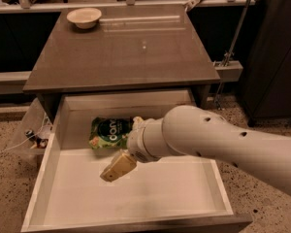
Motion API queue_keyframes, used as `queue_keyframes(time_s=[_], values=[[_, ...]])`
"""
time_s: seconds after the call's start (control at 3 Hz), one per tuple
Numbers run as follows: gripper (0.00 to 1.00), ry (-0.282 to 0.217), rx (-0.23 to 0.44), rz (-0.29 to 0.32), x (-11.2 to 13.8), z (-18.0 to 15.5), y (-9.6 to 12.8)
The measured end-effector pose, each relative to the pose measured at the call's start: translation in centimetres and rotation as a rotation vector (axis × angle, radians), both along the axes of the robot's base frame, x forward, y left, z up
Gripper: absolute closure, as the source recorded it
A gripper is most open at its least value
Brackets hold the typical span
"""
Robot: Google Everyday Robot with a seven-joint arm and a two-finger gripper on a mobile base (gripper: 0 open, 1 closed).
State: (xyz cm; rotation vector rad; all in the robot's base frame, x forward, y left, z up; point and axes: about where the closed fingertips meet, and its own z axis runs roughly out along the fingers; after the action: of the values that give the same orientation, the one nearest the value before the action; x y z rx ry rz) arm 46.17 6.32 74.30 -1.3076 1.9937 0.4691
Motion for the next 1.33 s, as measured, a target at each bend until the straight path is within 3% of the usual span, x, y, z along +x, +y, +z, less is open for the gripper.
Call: queue_keyframes(time_s=[0.67,1.33], values=[[0.00,0.017,0.028,0.179,-2.9,-1.9,5.7],[0.00,0.019,0.021,0.222,-2.8,-2.3,6.7]])
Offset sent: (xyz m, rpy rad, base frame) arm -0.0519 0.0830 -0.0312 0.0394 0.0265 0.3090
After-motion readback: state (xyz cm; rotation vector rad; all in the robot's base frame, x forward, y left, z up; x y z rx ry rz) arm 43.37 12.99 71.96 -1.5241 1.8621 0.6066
